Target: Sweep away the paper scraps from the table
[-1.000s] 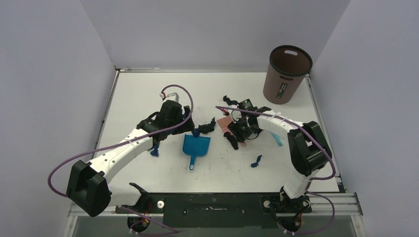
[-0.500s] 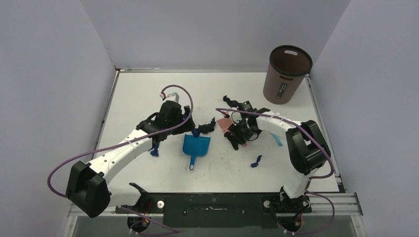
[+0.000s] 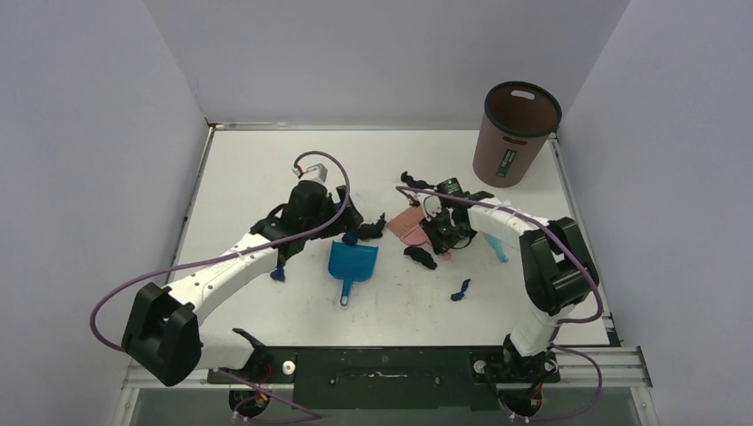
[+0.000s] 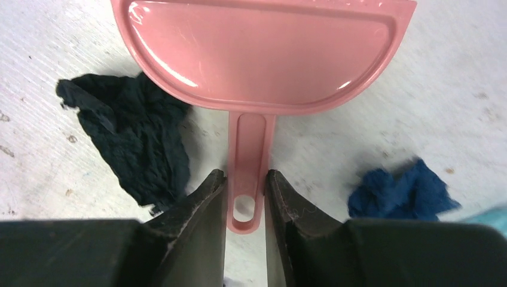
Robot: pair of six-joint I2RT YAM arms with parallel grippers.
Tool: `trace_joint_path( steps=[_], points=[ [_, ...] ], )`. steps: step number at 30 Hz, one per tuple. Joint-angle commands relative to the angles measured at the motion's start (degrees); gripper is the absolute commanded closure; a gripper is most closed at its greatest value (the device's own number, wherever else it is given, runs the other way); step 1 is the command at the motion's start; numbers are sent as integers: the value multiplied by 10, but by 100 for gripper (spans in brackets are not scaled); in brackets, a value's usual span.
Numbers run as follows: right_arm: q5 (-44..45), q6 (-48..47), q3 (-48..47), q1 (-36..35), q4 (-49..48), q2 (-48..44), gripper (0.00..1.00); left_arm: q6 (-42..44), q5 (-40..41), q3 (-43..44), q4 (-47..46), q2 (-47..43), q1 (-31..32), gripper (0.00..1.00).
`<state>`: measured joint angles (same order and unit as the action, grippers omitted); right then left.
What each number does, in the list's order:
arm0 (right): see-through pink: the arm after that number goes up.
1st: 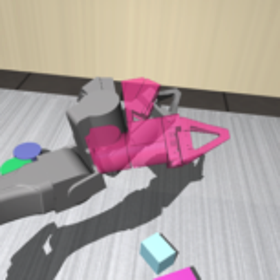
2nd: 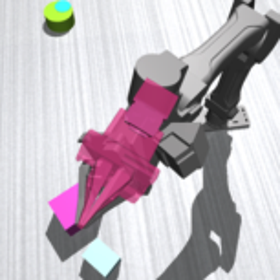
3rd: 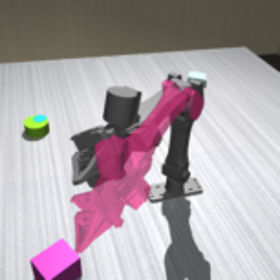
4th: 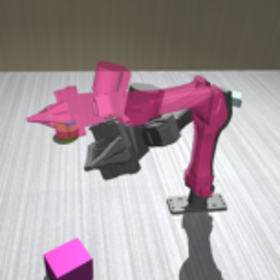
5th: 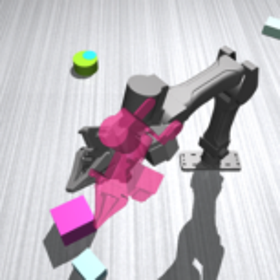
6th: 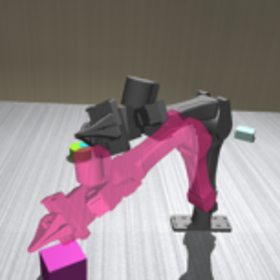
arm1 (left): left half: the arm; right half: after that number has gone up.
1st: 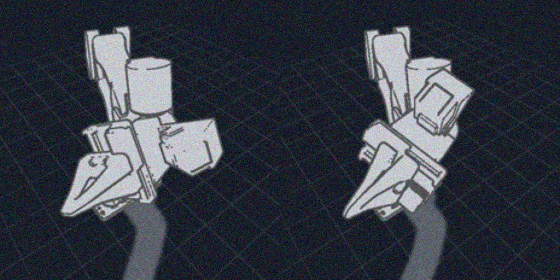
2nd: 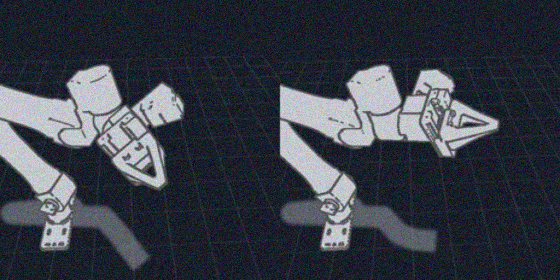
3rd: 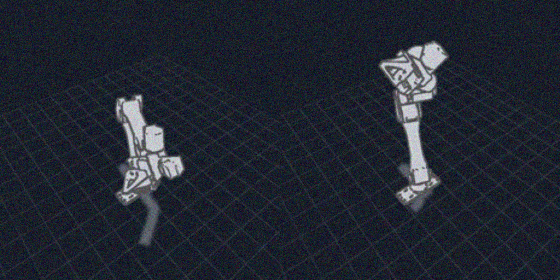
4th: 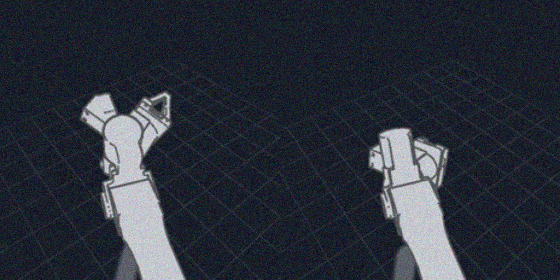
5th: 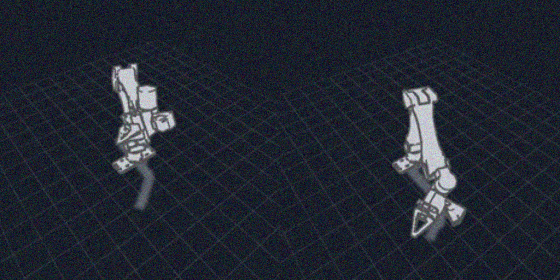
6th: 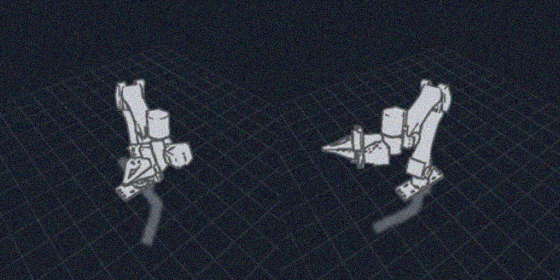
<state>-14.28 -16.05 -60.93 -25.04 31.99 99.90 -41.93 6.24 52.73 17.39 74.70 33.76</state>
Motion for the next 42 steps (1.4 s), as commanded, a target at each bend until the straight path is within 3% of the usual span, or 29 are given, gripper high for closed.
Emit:
trace_joint_path(
  steps=[1, 9, 14, 19, 23, 30, 34, 38, 42],
  points=[
    [-28, 4, -26, 41, 1, -87, 95, -24, -52, -28, -157, -2, 10, 19],
    [-118, 28, -34, 48, 6, -170, 95, -47, -61, -1, -263, 43, 57, 21],
    [-115, 33, -21, 30, -4, -203, 95, -58, -35, -7, -356, 50, 82, 22],
    [-159, 30, -16, 29, -13, -218, 95, -83, -12, 40, -316, 80, 83, 26],
    [-198, 30, -12, 26, -16, -236, 95, -116, 4, 30, -342, 90, 83, 30],
    [-221, 18, 2, 22, -12, -259, 95, -145, -40, 53, -363, 131, 80, 36],
    [-217, 18, 20, 19, -19, -274, 95, -160, -83, 63, -388, 156, 79, 46],
    [-207, 14, 30, 19, -23, -283, 95, -193, -136, 53, -436, 175, 73, 72],
    [-205, 15, 33, 21, -25, -289, 95, -241, -171, 28, -491, 180, 62, 92]
  ],
)
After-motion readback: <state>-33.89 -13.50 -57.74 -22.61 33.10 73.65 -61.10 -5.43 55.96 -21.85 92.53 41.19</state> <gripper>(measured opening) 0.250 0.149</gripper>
